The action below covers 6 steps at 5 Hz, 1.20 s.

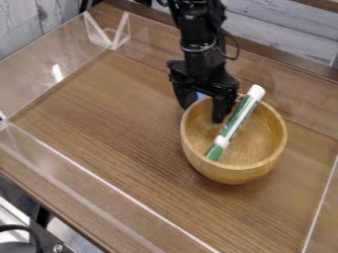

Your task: Put the blue block in the brown bowl

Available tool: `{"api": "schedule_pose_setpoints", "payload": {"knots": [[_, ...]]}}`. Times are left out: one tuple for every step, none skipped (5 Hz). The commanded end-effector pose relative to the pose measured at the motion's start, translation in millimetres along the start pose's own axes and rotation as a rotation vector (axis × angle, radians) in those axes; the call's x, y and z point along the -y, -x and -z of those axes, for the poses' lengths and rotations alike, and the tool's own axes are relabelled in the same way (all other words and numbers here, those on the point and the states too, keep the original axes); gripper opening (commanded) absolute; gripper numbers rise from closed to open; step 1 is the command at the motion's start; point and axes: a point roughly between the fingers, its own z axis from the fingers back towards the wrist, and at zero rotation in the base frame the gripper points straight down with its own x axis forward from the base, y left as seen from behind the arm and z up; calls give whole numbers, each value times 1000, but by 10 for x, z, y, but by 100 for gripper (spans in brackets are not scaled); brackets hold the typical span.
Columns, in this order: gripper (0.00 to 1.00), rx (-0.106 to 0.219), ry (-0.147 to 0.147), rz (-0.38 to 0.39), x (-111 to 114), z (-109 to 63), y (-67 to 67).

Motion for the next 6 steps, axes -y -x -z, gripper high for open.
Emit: {"api": "schedule_pose_setpoints", "payload": {"knots": [[100,75,2,18,50,-226,-132],[0,72,9,18,56,-236,-135],[0,63,11,24,56,-284,-138],[0,62,7,33,20,-298,-151],[0,63,4,42,-16,-304,-163],[0,63,2,51,-52,-316,-169]]}}
